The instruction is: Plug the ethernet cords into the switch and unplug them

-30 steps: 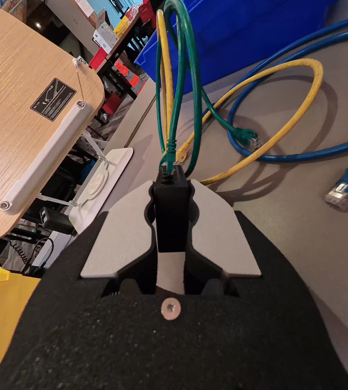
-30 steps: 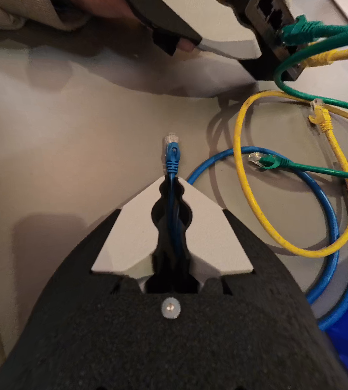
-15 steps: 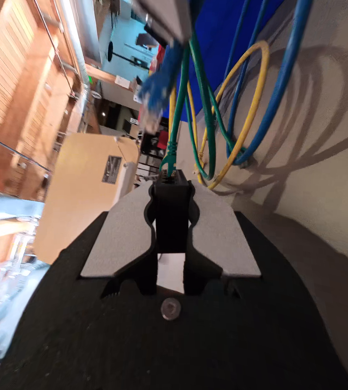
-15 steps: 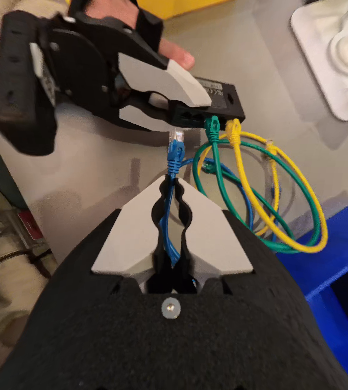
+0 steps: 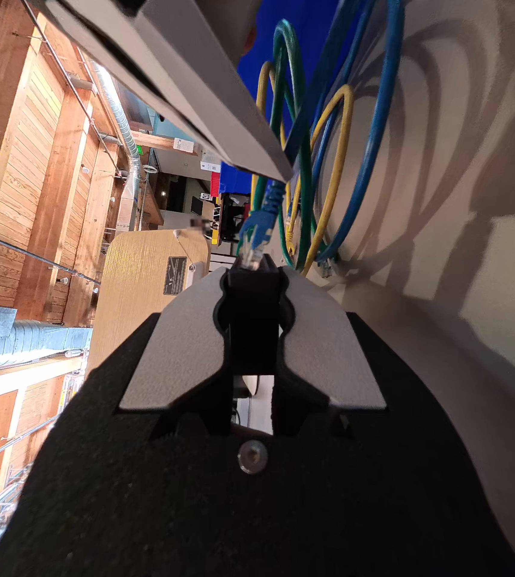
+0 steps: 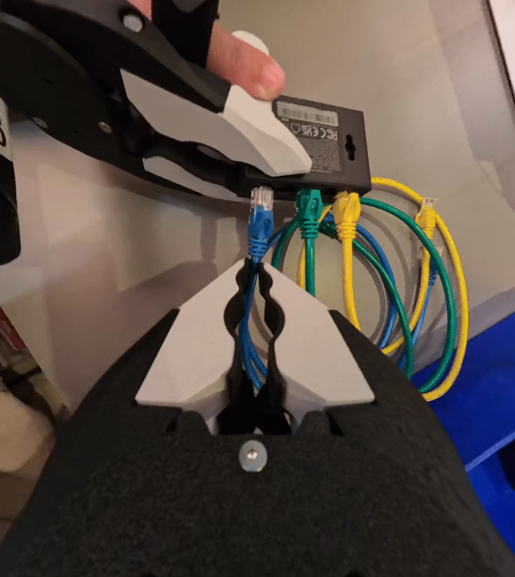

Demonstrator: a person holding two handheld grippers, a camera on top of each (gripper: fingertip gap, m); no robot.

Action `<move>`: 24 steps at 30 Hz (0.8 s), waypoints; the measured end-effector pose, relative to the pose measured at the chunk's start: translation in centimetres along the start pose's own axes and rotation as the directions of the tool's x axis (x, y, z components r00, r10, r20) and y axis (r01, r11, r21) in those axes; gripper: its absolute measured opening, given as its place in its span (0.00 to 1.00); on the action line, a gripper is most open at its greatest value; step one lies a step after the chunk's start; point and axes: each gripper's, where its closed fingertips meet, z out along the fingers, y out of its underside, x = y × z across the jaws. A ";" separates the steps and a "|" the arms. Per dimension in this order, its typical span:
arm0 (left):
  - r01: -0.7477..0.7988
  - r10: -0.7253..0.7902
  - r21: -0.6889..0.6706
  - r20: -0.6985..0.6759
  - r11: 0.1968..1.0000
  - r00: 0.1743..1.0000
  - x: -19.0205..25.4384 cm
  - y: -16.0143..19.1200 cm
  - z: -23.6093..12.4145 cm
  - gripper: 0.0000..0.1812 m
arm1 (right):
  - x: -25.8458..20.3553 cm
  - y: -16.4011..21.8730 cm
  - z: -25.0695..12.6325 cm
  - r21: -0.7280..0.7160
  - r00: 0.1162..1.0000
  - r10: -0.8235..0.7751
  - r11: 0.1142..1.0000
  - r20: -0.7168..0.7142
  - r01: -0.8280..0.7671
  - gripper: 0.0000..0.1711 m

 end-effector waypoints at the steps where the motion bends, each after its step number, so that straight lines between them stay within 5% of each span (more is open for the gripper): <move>1: -0.004 0.004 -0.001 -0.003 1.000 1.000 0.1 0.0 0.0 0.15 | 0.0 0.1 0.1 -0.011 1.000 -0.015 1.000 -0.006 0.015 0.02; 13: 0.000 -0.001 -0.021 -0.049 1.000 0.999 1.2 -0.1 0.2 0.15 | 0.4 -0.3 0.3 0.035 0.996 -0.087 0.996 -0.027 0.087 0.02; 24: 0.124 -0.123 -0.132 0.014 0.984 0.992 -0.4 2.0 0.6 0.14 | 1.0 -3.3 -0.2 0.335 0.997 0.047 0.940 0.063 -0.065 0.02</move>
